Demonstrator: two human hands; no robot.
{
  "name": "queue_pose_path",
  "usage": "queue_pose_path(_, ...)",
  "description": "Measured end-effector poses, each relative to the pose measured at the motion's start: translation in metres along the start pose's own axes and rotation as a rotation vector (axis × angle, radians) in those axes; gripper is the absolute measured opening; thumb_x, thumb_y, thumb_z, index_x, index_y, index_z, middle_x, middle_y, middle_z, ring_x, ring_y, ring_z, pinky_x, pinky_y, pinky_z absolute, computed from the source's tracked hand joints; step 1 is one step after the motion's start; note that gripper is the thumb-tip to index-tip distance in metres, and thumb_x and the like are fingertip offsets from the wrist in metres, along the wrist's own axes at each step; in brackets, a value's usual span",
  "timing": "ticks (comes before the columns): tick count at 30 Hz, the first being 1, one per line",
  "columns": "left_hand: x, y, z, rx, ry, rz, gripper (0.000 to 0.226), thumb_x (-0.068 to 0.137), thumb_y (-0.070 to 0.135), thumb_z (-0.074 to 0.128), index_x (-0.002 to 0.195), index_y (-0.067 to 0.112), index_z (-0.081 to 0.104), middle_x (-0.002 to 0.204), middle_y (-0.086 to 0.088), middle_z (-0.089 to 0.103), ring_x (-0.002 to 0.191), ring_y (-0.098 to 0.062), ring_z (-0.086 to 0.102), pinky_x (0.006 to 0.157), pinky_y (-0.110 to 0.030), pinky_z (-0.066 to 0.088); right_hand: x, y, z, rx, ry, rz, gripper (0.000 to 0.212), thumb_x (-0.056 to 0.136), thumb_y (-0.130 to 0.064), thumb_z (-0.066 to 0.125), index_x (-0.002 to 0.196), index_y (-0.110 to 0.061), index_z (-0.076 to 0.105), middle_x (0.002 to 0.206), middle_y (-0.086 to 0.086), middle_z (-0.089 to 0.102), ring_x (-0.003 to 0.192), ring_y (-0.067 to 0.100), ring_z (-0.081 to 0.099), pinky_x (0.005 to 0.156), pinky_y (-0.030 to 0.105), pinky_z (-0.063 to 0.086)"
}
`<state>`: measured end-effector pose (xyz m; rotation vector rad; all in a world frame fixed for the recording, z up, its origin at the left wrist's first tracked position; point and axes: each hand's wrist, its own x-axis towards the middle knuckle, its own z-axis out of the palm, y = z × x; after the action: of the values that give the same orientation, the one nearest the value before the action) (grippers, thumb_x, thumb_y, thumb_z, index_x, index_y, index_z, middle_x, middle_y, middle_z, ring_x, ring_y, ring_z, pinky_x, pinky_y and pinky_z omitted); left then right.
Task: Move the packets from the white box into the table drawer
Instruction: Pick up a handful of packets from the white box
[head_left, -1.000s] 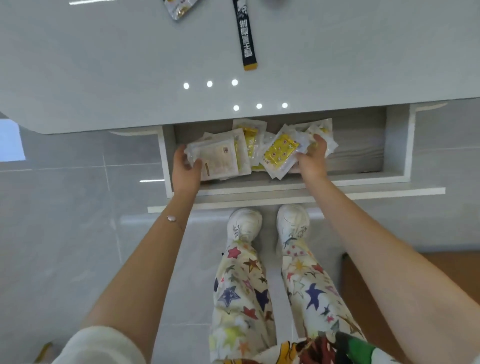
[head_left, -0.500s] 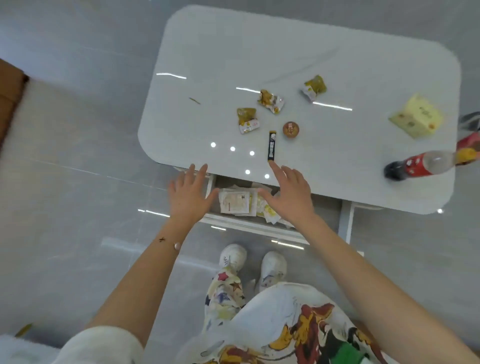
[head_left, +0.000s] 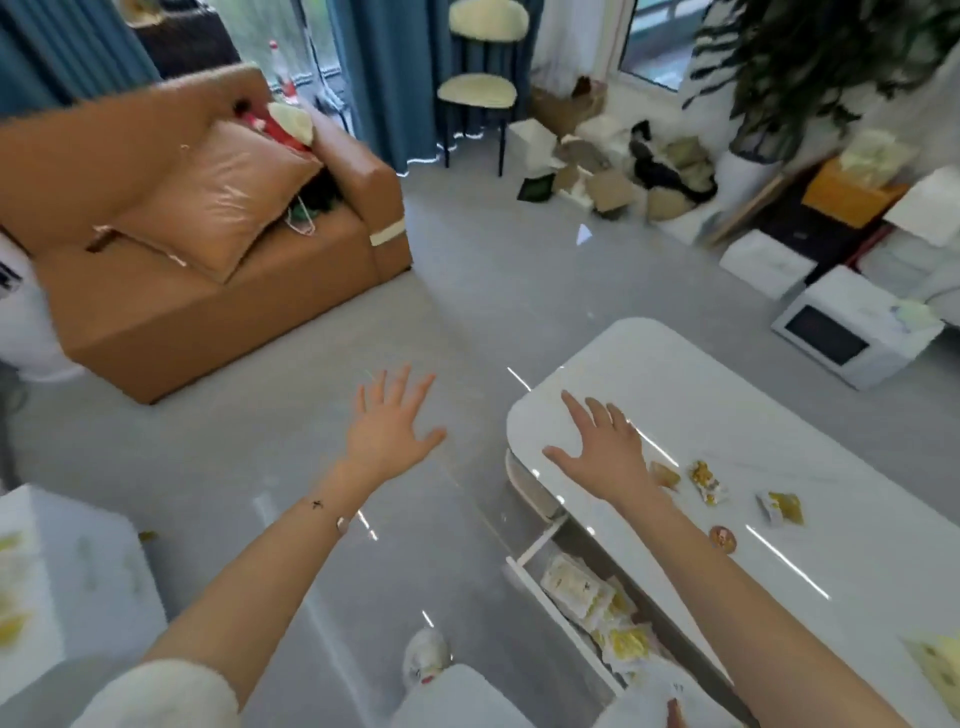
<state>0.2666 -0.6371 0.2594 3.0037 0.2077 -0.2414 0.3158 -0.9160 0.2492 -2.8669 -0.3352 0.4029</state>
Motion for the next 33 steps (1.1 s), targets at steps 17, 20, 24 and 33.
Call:
queue_pose_path(17,-0.065,-0.288,-0.037,-0.180,0.127,-0.538,0.079,0.090,0.065,0.040,0.152,0.038,0.000,0.162,0.001,-0.007,0.148,-0.030,-0.007,0.119,-0.050,-0.003,0.122,-0.355,0.026,-0.140,-0.097,-0.528,0.081,0.088,-0.062,0.048,0.153,-0.035,0.009,0.156,0.005,0.023,0.145,0.028,0.016,0.114,0.044,0.021)
queue_pose_path(20,-0.072,-0.319,-0.031,-0.191,0.117,-0.610,0.079,0.091,0.065,0.039,0.153,0.037,0.000,0.162,0.000,-0.008,0.148,-0.030,-0.008,0.119,-0.050,-0.004,0.142,-0.403,0.041,-0.168,-0.123,-0.632,0.081,0.088,-0.062,0.048,0.153,-0.034,0.009,0.156,0.005,0.023,0.145,0.028,0.017,0.114,0.044,0.022)
queue_pose_path(24,-0.072,-0.362,-0.022,-0.200,0.094,-0.733,0.079,0.091,0.066,0.036,0.152,0.037,-0.003,0.162,0.000,-0.009,0.148,-0.029,-0.009,0.118,-0.050,-0.004,0.171,-0.468,0.063,-0.210,-0.174,-0.749,0.081,0.088,-0.062,0.048,0.153,-0.034,0.009,0.156,0.006,0.023,0.144,0.028,0.017,0.113,0.044,0.023)
queue_pose_path(33,-0.072,-0.469,-0.009,-0.229,0.037,-1.105,0.087,0.079,0.076,0.015,0.152,0.034,-0.004,0.162,-0.002,-0.007,0.148,-0.031,-0.004,0.118,-0.052,0.001,0.255,-0.624,0.095,-0.333,-0.252,-1.041,0.082,0.088,-0.062,0.048,0.153,-0.034,0.006,0.158,0.006,0.018,0.147,0.029,0.011,0.116,0.043,0.017)
